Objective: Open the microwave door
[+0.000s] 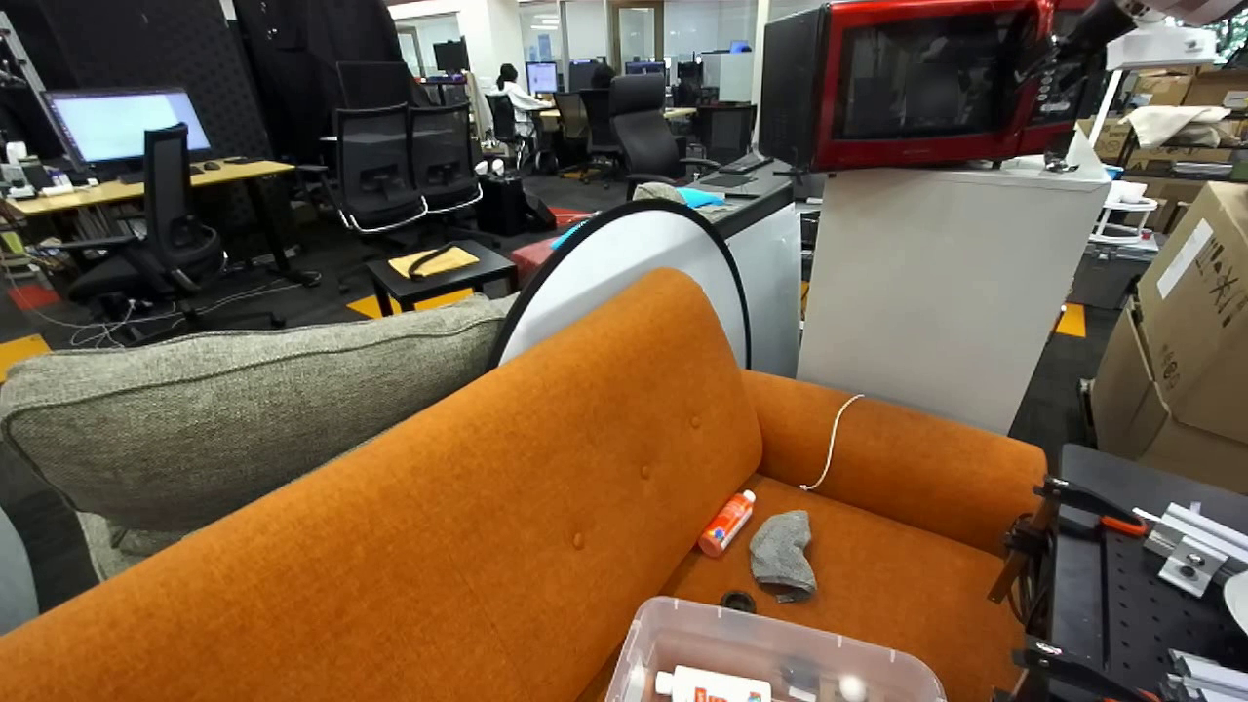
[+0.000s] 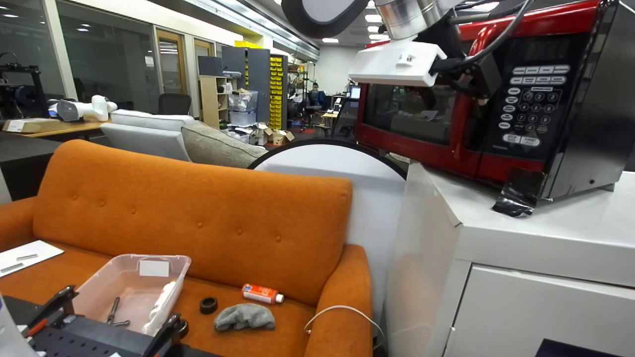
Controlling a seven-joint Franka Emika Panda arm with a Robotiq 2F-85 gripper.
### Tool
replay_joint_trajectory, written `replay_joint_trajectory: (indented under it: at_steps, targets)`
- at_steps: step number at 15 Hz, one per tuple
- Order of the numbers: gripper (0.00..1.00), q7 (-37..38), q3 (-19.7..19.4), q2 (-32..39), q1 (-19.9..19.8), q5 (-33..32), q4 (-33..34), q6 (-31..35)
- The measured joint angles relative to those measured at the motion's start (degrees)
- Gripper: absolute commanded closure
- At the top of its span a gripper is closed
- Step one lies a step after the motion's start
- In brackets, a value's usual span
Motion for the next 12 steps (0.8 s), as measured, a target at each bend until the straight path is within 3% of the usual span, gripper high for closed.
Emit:
replay_joint_trajectory:
  at_steps: [12]
  targets:
    - [0.00, -0.5, 0.2, 1.3, 0.4, 5.1, 1.8, 0.0]
